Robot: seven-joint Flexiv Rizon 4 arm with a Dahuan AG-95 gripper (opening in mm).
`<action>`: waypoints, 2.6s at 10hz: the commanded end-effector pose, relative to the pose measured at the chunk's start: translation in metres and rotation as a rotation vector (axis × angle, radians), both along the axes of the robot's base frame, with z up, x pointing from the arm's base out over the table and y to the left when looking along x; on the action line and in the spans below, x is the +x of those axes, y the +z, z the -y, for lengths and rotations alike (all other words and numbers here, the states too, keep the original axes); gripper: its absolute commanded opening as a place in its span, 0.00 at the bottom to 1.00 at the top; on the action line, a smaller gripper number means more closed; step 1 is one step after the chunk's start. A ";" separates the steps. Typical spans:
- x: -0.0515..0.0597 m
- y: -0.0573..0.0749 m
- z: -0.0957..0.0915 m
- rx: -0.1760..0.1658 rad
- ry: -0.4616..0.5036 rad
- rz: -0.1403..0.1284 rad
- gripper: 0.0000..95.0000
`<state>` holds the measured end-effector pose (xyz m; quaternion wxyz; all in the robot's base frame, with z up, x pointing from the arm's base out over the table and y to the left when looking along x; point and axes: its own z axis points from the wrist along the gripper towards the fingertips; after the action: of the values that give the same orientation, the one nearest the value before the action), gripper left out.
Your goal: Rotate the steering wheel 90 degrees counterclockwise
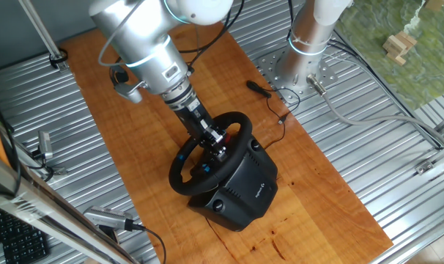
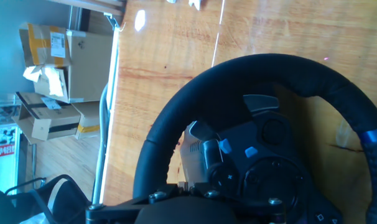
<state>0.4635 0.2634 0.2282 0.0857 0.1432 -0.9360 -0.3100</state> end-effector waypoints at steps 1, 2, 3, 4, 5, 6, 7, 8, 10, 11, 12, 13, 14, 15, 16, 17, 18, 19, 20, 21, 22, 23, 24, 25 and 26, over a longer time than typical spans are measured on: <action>-0.003 -0.001 0.001 0.000 0.002 0.002 0.00; -0.005 -0.002 0.002 0.001 0.003 0.004 0.00; -0.007 -0.003 0.003 0.001 0.004 0.006 0.00; -0.008 -0.004 0.004 0.001 0.004 0.007 0.00; -0.009 -0.004 0.004 0.001 0.003 0.008 0.00; -0.010 -0.004 0.004 0.002 0.002 0.009 0.00; -0.010 -0.004 0.002 0.000 -0.002 0.009 0.00; -0.010 -0.004 0.000 -0.001 -0.006 0.009 0.00; -0.011 -0.003 -0.001 -0.002 -0.007 0.009 0.00; -0.011 -0.003 -0.001 -0.003 -0.007 0.008 0.00; -0.013 -0.003 -0.001 -0.003 -0.008 0.009 0.00; -0.014 -0.003 -0.001 -0.003 -0.006 0.010 0.00; -0.016 -0.004 0.000 -0.003 -0.006 0.012 0.00; -0.017 -0.004 0.000 -0.003 -0.006 0.012 0.00; -0.018 -0.005 0.001 -0.004 -0.006 0.013 0.00; -0.019 -0.005 0.001 -0.007 -0.005 0.014 0.00; -0.021 -0.005 0.001 -0.008 -0.004 0.015 0.00; -0.022 -0.006 0.002 -0.009 -0.003 0.015 0.00; -0.024 -0.007 0.003 -0.011 -0.002 0.016 0.00; -0.026 -0.007 0.003 -0.013 -0.002 0.015 0.00; -0.027 -0.008 0.003 -0.016 -0.003 0.013 0.00; -0.028 -0.008 0.003 -0.021 -0.002 0.014 0.00; -0.029 -0.008 0.004 -0.025 -0.002 0.014 0.00; -0.030 -0.008 0.004 -0.027 -0.002 0.014 0.00; -0.031 -0.008 0.005 -0.029 -0.001 0.014 0.00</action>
<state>0.4331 0.2579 0.2207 0.0806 0.1439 -0.9411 -0.2952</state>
